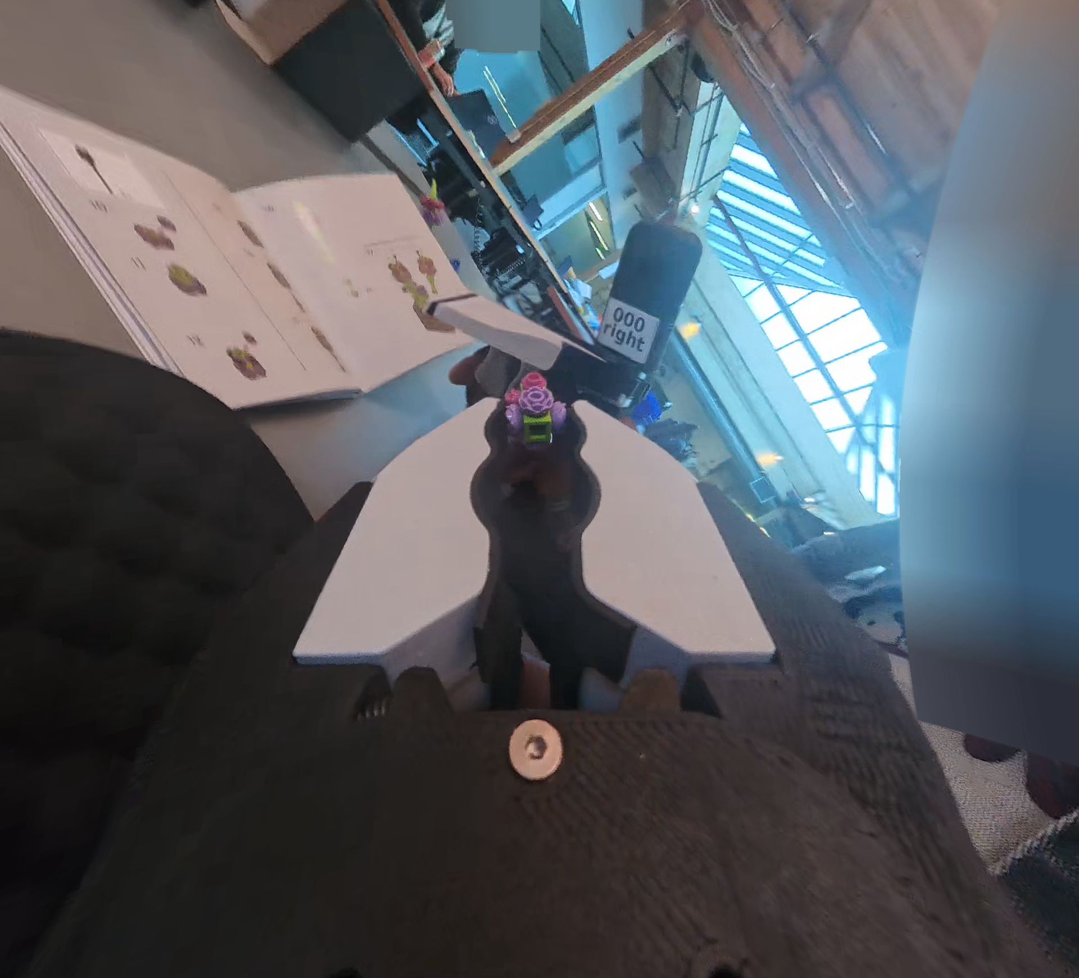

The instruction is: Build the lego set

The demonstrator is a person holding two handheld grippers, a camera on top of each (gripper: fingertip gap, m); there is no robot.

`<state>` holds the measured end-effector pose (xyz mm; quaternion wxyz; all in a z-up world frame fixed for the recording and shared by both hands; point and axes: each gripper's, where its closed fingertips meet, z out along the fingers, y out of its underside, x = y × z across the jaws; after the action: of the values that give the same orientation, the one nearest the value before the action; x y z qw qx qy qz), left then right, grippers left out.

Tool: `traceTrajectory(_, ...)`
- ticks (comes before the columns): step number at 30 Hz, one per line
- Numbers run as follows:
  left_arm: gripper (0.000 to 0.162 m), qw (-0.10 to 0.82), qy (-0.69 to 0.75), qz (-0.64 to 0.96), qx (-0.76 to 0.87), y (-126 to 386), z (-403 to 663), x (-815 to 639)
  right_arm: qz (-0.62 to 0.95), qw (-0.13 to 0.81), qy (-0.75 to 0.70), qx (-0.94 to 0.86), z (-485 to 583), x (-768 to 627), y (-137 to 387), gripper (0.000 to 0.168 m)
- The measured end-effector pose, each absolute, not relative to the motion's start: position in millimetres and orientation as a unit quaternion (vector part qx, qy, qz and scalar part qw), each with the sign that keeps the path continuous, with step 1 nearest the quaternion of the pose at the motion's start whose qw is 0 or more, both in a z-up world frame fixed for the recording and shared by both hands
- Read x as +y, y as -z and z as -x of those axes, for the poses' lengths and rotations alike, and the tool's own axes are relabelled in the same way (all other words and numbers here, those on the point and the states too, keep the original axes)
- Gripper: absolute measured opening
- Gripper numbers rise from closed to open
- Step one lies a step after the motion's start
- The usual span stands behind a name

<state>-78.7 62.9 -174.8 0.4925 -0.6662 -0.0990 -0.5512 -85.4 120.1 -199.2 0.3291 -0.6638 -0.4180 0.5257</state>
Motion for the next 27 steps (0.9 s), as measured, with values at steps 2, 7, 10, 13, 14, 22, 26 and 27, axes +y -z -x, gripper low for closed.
traceTrajectory(2, 0.018, 0.523, 0.508, 0.678, -0.092, 174.2, 93.6, 66.3, 0.651, 0.366, -0.531, -0.400, 79.0, 129.5, 185.6, 0.000)
traceTrajectory(7, 0.018, 0.539, 0.547, 0.632, -0.104, 164.8, 108.3, 62.0, 0.618, 0.416, -0.552, -0.374, 39.6, 134.1, 157.5, 0.005)
traceTrajectory(10, 0.018, 0.556, 0.539, 0.624, -0.101, 161.0, 110.2, 61.3, 0.600, 0.469, -0.553, -0.339, 10.2, 137.5, 148.7, 0.010)
traceTrajectory(13, 0.018, 0.558, 0.534, 0.627, -0.098, 160.9, 108.6, 59.7, 0.589, 0.494, -0.562, -0.305, -12.9, 138.3, 145.0, 0.013)
traceTrajectory(14, 0.018, 0.556, 0.532, 0.630, -0.104, 162.1, 109.2, 60.2, 0.592, 0.494, -0.556, -0.310, -16.8, 136.3, 147.3, 0.015)
traceTrajectory(22, 0.019, 0.547, 0.527, 0.640, -0.113, 166.8, 107.0, 62.9, 0.664, 0.406, -0.460, -0.427, 0.2, 117.8, 192.0, 0.017)
traceTrajectory(26, 0.019, 0.538, 0.532, 0.645, -0.106, 168.3, 100.9, 62.9, 0.708, 0.312, -0.324, -0.544, -0.8, 108.4, 240.3, 0.015)
traceTrajectory(27, 0.019, 0.536, 0.533, 0.647, -0.103, 169.0, 99.5, 62.7, 0.706, 0.308, -0.303, -0.562, -0.8, 107.8, 245.5, 0.013)
